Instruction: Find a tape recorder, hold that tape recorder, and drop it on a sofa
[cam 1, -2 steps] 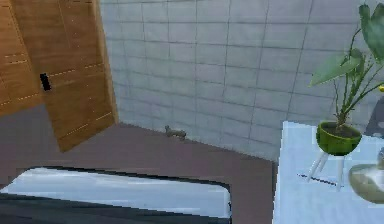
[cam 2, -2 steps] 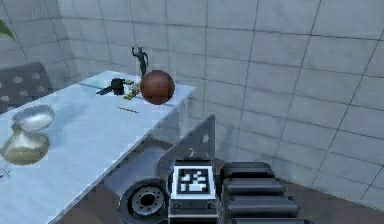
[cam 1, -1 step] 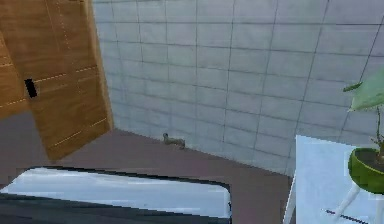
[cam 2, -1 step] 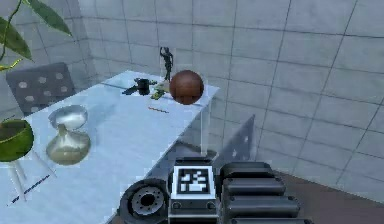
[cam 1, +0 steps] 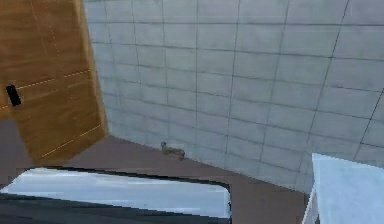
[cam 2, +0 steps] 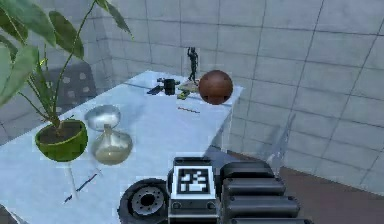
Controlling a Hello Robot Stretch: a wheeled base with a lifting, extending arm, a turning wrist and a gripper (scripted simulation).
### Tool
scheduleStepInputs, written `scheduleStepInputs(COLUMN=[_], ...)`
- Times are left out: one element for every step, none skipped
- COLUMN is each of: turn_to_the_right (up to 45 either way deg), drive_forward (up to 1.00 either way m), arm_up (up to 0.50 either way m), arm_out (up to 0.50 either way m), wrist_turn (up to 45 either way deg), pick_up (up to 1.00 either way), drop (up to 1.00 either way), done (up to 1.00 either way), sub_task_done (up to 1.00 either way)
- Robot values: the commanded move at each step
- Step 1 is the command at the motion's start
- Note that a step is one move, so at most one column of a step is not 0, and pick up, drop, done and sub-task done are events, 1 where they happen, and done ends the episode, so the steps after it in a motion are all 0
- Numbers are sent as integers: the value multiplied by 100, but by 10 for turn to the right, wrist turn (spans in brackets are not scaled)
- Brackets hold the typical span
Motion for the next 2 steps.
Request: scheduleStepInputs(turn_to_the_right=[-450, -450], drive_forward=[0, 0], arm_up=[0, 0], arm_out=[0, 0], wrist_turn=[0, 0], pick_up=[0, 0], drop=[0, 0], done=[0, 0], sub_task_done=[0, 0])
